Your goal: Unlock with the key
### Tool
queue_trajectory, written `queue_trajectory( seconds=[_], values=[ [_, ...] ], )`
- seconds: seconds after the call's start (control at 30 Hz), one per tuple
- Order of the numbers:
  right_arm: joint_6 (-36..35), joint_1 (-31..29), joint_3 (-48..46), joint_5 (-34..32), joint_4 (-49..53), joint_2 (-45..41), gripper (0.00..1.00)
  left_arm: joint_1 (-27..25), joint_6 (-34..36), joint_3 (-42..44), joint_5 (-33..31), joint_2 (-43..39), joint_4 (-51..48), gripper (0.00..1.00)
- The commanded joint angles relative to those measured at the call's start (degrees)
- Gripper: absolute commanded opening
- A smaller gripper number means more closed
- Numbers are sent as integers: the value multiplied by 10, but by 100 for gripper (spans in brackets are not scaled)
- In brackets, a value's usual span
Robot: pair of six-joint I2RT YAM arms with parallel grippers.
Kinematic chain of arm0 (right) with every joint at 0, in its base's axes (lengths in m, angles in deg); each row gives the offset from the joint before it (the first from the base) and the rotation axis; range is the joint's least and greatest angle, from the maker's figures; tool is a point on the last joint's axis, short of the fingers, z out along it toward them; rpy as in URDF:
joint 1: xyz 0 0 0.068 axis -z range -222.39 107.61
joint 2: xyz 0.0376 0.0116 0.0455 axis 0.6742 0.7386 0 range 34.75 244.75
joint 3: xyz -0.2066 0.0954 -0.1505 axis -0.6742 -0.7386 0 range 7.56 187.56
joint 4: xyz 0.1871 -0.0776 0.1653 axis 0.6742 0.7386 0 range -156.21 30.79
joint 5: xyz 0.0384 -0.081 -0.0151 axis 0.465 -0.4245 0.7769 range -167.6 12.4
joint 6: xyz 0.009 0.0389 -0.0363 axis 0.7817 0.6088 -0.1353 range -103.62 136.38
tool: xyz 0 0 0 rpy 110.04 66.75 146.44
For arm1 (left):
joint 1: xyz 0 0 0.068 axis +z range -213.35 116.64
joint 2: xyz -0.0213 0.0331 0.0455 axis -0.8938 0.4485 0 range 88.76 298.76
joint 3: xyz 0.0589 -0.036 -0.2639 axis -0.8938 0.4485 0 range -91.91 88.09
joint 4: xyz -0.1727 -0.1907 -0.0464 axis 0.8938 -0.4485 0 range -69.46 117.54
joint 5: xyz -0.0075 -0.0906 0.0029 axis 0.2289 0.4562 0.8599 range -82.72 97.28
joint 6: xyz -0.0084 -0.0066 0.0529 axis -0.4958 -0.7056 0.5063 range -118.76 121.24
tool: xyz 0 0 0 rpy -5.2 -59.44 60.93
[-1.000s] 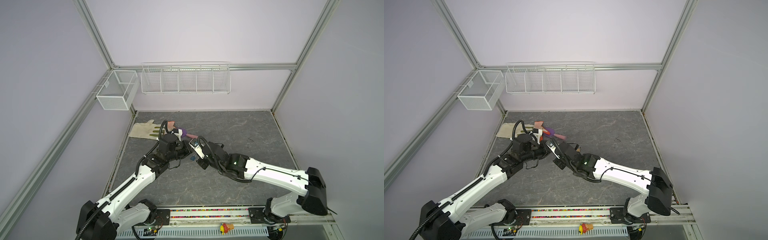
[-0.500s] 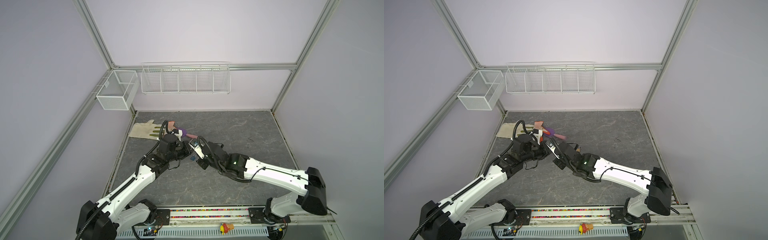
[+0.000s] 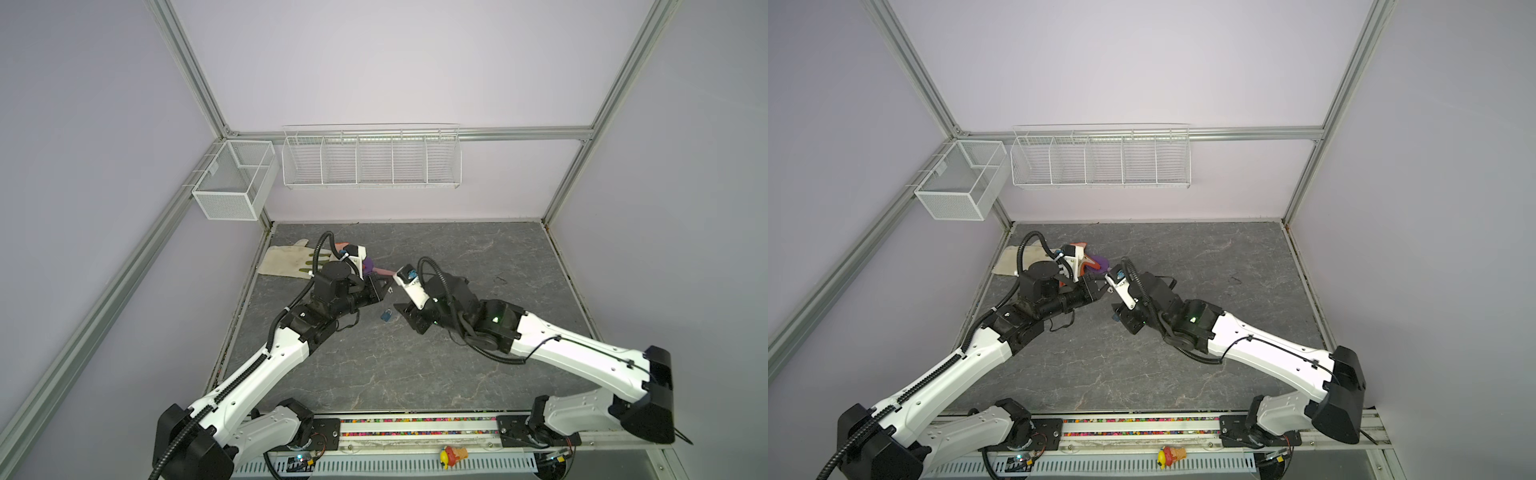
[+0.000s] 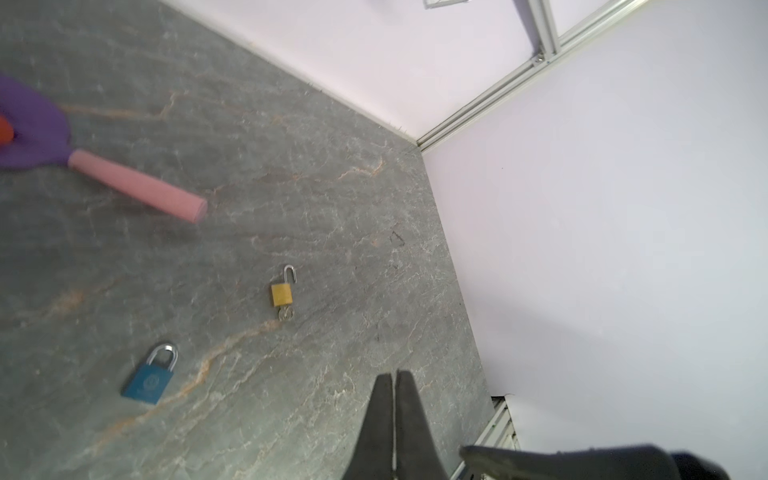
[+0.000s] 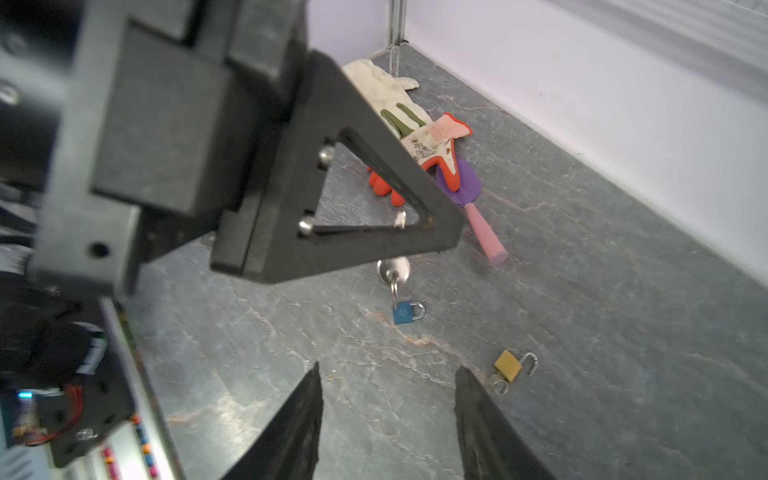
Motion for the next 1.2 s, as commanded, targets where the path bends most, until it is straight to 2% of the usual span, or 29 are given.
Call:
queue_trajectory(
  seconds=[0.0, 0.07, 0.2, 0.33, 0.53, 0.67, 1.17],
  values=[
    [81, 52, 12, 165, 24, -31, 53, 4, 102, -22, 6, -4, 74, 0],
    [111, 85, 10, 227, 8, -46, 53, 5, 129, -19, 11, -7, 108, 0],
    [184, 146, -2, 364, -77, -51, 51, 6, 161, -13, 60, -2, 189, 0],
    [231, 179, -15, 418, -163, -45, 47, 7, 159, -18, 118, 18, 257, 0],
    [264, 205, -18, 473, -240, -25, 40, 7, 152, -27, 166, 39, 304, 0],
    [264, 206, -21, 479, -243, -16, 33, 7, 146, -31, 177, 42, 321, 0],
    [273, 218, -23, 485, -256, 6, 29, 8, 135, -36, 207, 45, 343, 0]
  ],
)
